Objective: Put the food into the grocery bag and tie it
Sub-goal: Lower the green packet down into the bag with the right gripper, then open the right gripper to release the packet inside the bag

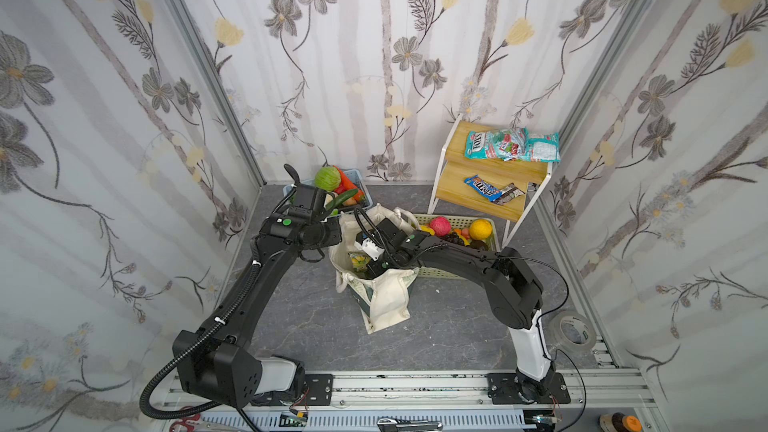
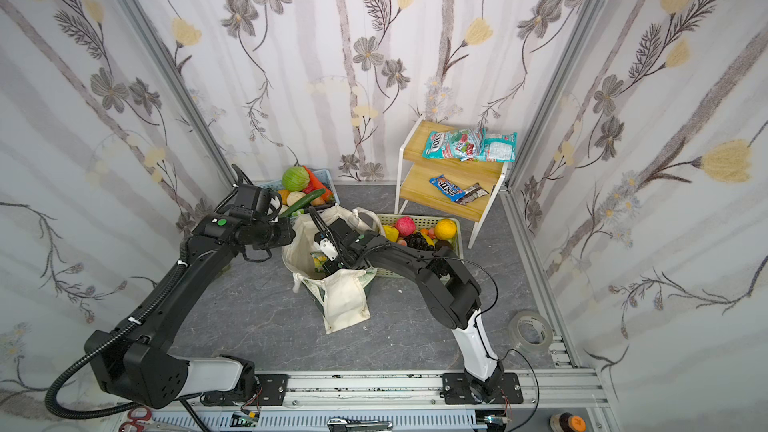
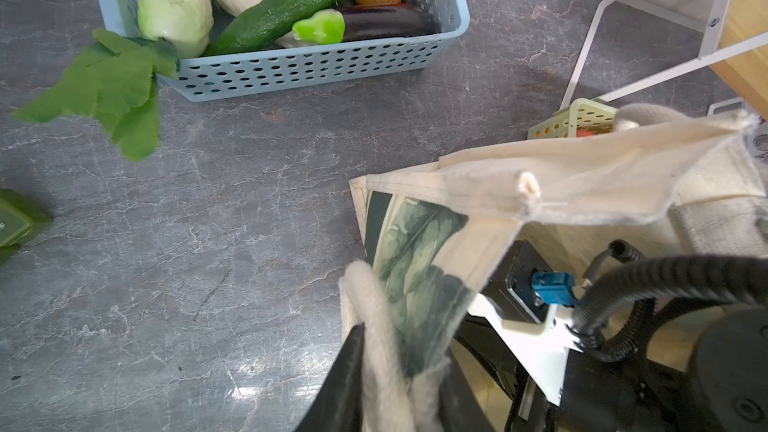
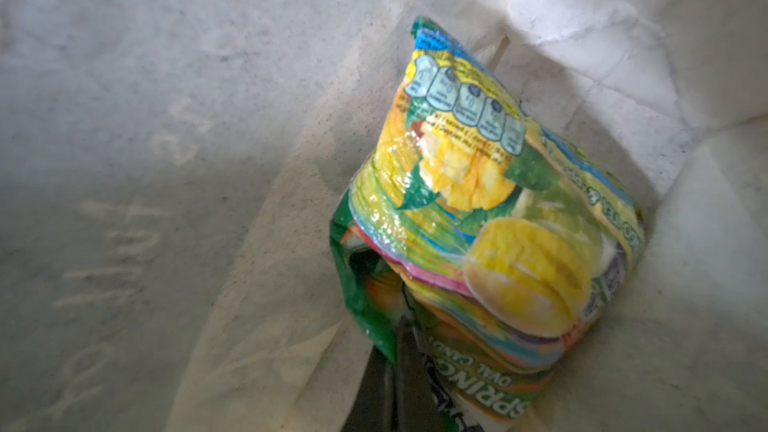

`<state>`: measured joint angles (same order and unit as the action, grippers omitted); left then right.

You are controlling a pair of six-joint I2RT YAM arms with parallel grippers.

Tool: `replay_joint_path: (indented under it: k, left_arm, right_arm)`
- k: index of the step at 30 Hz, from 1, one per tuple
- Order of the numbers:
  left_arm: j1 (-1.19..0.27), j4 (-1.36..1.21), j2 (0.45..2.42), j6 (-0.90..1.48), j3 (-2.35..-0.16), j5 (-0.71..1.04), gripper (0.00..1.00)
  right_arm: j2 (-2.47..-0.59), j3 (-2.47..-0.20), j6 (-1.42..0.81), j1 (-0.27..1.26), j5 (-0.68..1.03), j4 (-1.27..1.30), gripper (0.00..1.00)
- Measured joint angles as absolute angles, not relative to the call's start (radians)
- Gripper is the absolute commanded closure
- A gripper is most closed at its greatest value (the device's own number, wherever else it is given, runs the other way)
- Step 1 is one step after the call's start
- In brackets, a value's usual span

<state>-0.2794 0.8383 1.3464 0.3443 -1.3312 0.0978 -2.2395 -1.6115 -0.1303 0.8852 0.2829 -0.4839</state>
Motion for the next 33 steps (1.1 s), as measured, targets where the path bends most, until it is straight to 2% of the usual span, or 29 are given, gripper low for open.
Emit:
replay_joint_path:
  k: [14,16,27,33]
  left_arm:
    - [-0.279,0.833,1.346,0.344,-1.328,0.098,0.74]
    - [-0.279,0.833,1.345,0.344,-1.328,0.098,0.74]
    - [-0.279,0.833,1.344,0.344,-1.328,0.098,0.70]
    - [-0.279,0.830,1.344,0.344,-1.322,0.097,0.68]
  right_arm:
    - [-2.298,-1.618,-0.149,0.886,0.280,-0.475,1.00]
    - [-2.305,-1.618,-0.152,0.886,0.280,-0.474,0.97]
    - [-2.319,-1.625,-0.168,0.888,0.286,-0.487,0.67]
    - [-2.259,-1.644,-0.174,0.885,0.271,-0.508,0.50]
